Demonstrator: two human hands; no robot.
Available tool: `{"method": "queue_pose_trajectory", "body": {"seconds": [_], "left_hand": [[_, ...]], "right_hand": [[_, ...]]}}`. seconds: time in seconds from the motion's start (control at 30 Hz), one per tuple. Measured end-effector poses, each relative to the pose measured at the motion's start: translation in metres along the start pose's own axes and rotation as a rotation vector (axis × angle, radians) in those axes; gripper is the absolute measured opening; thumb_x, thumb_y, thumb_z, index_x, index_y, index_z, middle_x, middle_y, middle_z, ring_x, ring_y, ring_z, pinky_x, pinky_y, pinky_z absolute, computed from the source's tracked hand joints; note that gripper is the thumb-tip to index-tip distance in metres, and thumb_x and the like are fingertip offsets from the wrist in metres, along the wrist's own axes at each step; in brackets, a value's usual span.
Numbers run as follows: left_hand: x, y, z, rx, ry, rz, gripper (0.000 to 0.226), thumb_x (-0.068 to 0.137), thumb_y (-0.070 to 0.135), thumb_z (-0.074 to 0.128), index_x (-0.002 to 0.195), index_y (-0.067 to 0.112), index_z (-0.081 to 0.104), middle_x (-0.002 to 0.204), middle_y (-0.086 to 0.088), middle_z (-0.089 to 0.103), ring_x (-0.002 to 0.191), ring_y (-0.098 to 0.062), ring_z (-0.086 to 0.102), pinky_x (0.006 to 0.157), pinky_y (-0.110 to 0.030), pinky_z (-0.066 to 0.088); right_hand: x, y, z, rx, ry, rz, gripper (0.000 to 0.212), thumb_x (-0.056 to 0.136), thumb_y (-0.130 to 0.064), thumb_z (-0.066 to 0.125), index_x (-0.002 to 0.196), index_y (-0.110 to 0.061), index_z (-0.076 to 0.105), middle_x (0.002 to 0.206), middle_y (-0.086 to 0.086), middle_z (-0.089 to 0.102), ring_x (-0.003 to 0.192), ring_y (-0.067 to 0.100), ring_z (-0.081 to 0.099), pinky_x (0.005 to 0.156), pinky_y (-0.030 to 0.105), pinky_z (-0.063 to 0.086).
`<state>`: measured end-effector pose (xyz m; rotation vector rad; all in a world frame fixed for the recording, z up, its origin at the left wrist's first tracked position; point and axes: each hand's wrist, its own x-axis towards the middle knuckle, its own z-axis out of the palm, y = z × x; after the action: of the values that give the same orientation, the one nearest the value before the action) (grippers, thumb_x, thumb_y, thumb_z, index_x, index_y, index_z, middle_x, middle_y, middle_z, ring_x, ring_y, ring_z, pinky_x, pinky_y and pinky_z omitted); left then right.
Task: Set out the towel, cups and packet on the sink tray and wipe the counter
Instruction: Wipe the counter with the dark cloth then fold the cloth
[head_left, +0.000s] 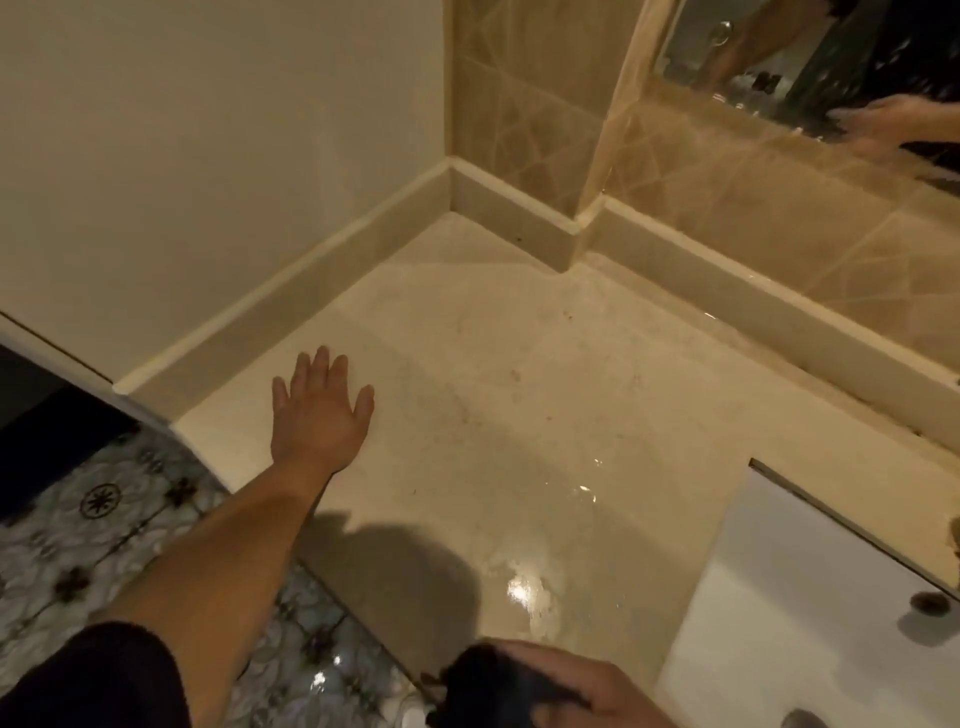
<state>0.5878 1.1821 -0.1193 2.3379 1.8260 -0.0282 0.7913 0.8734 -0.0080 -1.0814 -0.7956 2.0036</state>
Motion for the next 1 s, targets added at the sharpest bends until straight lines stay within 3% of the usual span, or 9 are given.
{"method": "queue_pose_trajectory", "body": {"seconds": [0.1, 0.17, 0.27, 0.37, 0.5, 0.57, 0.67, 0.8, 1.0], "left_hand": [[0.001, -0.001, 0.001, -0.007, 0.03, -0.011, 0.069, 0.099, 0.056, 0.018, 0.156, 0.018, 0.023, 0.167, -0.005, 0.012, 0.153, -0.026, 0.005, 0.122, -0.051, 0.004], [0.0, 0.0, 0.0, -0.016, 0.046, -0.015, 0.069, 0.098, 0.056, 0.019, 0.155, 0.018, 0.025, 0.166, -0.006, 0.015, 0.153, -0.026, 0.007, 0.121, -0.051, 0.006], [0.001, 0.001, 0.001, -0.018, 0.071, -0.009, 0.066, 0.098, 0.054, 0.024, 0.153, 0.018, 0.029, 0.165, -0.006, 0.02, 0.152, -0.026, 0.012, 0.121, -0.051, 0.008], [0.0, 0.001, 0.001, -0.027, 0.074, -0.015, 0.064, 0.098, 0.052, 0.028, 0.153, 0.02, 0.03, 0.165, -0.005, 0.021, 0.152, -0.025, 0.012, 0.121, -0.05, 0.008], [0.002, 0.002, 0.001, -0.013, 0.065, -0.032, 0.063, 0.097, 0.051, 0.029, 0.152, 0.021, 0.029, 0.166, -0.004, 0.019, 0.152, -0.024, 0.012, 0.122, -0.049, 0.007], [0.002, 0.001, 0.001, 0.0, 0.065, -0.011, 0.062, 0.098, 0.049, 0.03, 0.151, 0.018, 0.031, 0.165, -0.007, 0.021, 0.152, -0.027, 0.013, 0.121, -0.052, 0.01], [0.004, 0.001, -0.001, 0.029, 0.056, 0.01, 0.061, 0.098, 0.047, 0.03, 0.149, 0.014, 0.033, 0.163, -0.011, 0.024, 0.15, -0.031, 0.016, 0.119, -0.056, 0.015], [0.003, 0.003, -0.002, 0.026, 0.055, 0.009, 0.058, 0.099, 0.044, 0.034, 0.148, 0.013, 0.033, 0.163, -0.011, 0.024, 0.15, -0.031, 0.016, 0.119, -0.057, 0.015], [0.002, 0.002, -0.002, 0.001, 0.044, 0.027, 0.063, 0.098, 0.048, 0.023, 0.147, 0.011, 0.032, 0.163, -0.013, 0.022, 0.15, -0.033, 0.012, 0.118, -0.059, 0.014]], "right_hand": [[-0.008, -0.047, -0.071, 0.08, 0.399, 0.001, 0.051, 0.074, -0.017, 0.074, 0.123, -0.002, 0.064, 0.112, 0.02, 0.07, 0.095, 0.031, 0.069, 0.074, 0.035, 0.056], [0.002, -0.099, -0.121, 0.022, 0.626, -0.148, 0.033, 0.081, -0.018, 0.068, 0.113, -0.011, 0.07, 0.102, 0.018, 0.072, 0.084, 0.03, 0.07, 0.066, 0.037, 0.056], [0.051, -0.157, -0.201, -0.296, 0.967, -0.26, 0.018, 0.089, -0.026, 0.057, 0.095, -0.031, 0.073, 0.092, 0.005, 0.073, 0.089, 0.028, 0.069, 0.073, 0.04, 0.054], [0.107, -0.178, -0.273, -0.846, 1.149, -0.256, 0.024, 0.092, -0.032, 0.047, 0.11, -0.027, 0.063, 0.094, 0.004, 0.068, 0.094, 0.033, 0.063, 0.076, 0.041, 0.05], [0.164, -0.161, -0.318, -1.554, 0.91, -0.215, 0.043, 0.099, -0.024, 0.045, 0.139, -0.008, 0.044, 0.138, 0.02, 0.05, 0.12, 0.042, 0.047, 0.1, 0.048, 0.037], [0.179, -0.159, -0.324, -1.738, 0.856, -0.25, 0.048, 0.099, -0.024, 0.044, 0.138, 0.003, 0.041, 0.142, 0.027, 0.042, 0.12, 0.046, 0.042, 0.099, 0.052, 0.037], [0.179, -0.158, -0.314, -1.816, 0.819, -0.215, 0.05, 0.094, -0.026, 0.04, 0.132, 0.008, 0.043, 0.139, 0.031, 0.042, 0.12, 0.047, 0.041, 0.095, 0.055, 0.038], [0.16, -0.116, -0.236, -1.778, 0.65, -0.367, 0.041, 0.084, -0.01, 0.05, 0.118, 0.012, 0.051, 0.129, 0.034, 0.05, 0.107, 0.05, 0.051, 0.086, 0.053, 0.044], [0.098, 0.018, -0.073, -1.683, 0.411, -0.38, 0.056, 0.08, -0.012, 0.068, 0.132, 0.002, 0.053, 0.143, 0.024, 0.047, 0.131, 0.04, 0.045, 0.107, 0.054, 0.037]]}}
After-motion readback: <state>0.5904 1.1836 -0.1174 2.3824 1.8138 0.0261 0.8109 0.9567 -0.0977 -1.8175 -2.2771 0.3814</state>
